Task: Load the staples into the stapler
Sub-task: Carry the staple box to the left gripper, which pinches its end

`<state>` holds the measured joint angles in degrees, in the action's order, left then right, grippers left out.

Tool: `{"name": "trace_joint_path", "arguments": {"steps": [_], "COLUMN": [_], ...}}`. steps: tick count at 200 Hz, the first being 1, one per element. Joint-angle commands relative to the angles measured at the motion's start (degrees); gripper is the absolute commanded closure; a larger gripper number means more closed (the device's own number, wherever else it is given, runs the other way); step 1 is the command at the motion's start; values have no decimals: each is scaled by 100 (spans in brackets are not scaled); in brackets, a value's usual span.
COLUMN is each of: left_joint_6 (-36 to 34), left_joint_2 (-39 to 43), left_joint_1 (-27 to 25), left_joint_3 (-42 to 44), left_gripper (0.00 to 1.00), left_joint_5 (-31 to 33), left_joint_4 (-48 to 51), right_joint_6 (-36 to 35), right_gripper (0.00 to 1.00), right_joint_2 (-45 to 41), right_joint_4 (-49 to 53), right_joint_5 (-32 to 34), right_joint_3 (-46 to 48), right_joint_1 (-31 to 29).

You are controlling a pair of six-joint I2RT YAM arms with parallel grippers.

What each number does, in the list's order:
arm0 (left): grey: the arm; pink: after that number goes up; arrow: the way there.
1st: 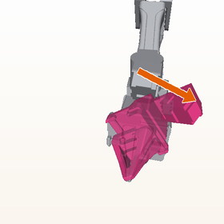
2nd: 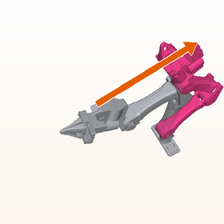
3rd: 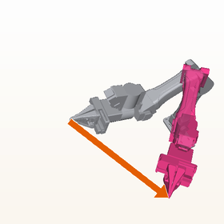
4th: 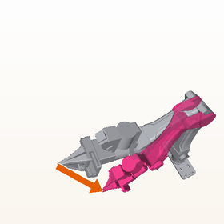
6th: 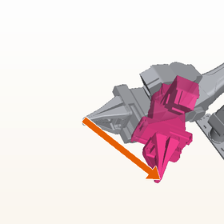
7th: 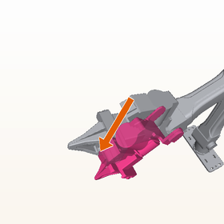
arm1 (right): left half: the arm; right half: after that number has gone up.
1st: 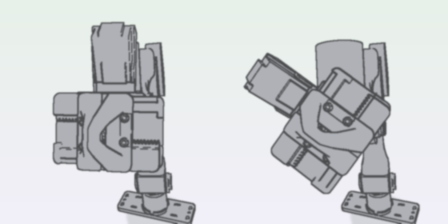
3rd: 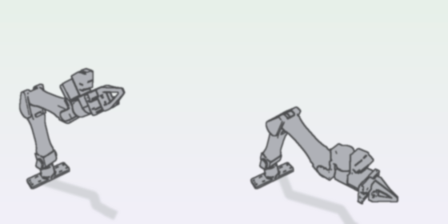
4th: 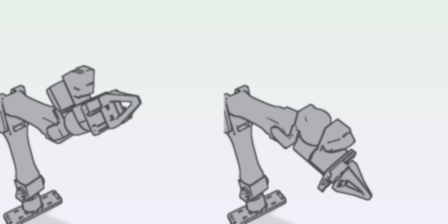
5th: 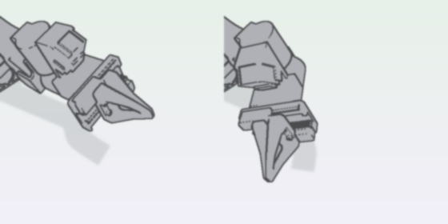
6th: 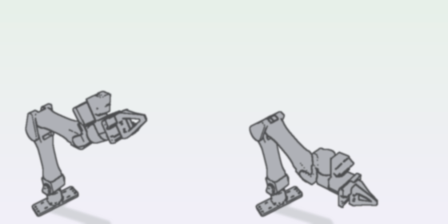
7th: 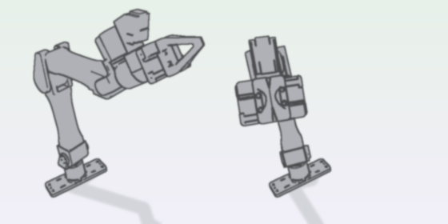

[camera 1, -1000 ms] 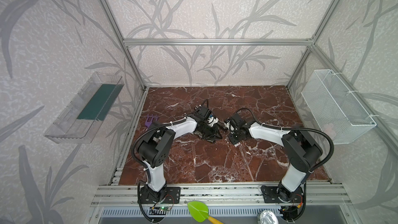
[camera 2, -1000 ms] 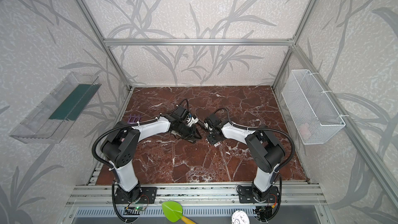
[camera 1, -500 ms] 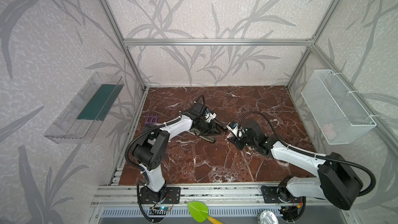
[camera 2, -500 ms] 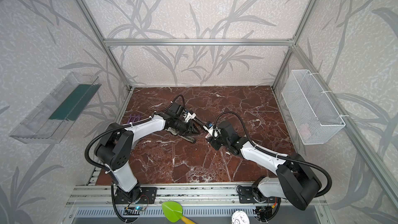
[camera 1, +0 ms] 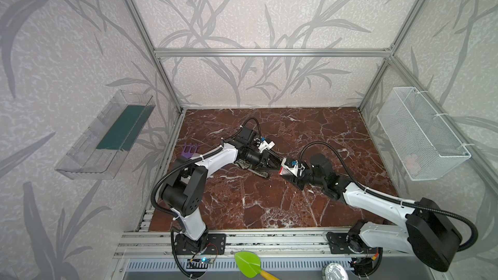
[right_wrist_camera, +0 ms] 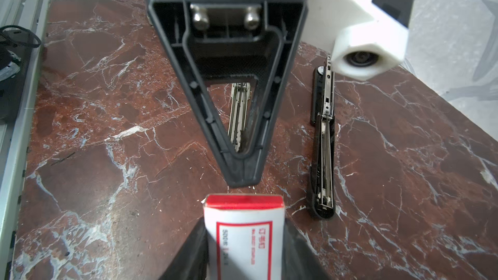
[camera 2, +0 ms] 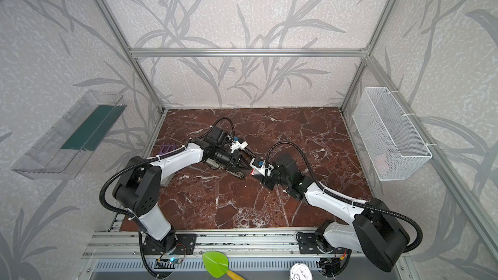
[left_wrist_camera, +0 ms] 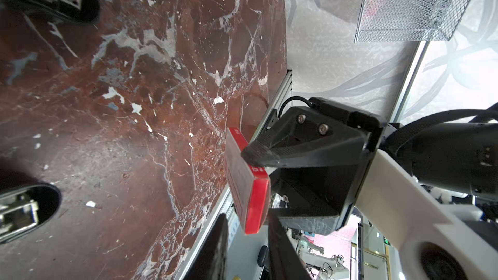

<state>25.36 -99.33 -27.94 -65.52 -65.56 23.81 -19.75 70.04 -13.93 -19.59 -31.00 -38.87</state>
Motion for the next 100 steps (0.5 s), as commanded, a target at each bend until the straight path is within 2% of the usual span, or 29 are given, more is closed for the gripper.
{"name": "trace_joint_path", "arguments": {"steps": [1,100], "left_joint_6": [-297,-410], "left_joint_2": [194,-34], "left_joint_1": [35,-121], "left_joint_3": [-31,-222], "left_gripper": [72,75], "left_joint_5": [-282,-83], "left_joint_4": [229,436], "right_joint_6": [-152,-152], "right_gripper": [57,57], "right_joint_2": [-165,-201], "right_joint_4": [-136,-92], "right_joint_5": [-60,-122], "right_joint_3": [-46,-143], "right_joint_1": [-41,-77]}}
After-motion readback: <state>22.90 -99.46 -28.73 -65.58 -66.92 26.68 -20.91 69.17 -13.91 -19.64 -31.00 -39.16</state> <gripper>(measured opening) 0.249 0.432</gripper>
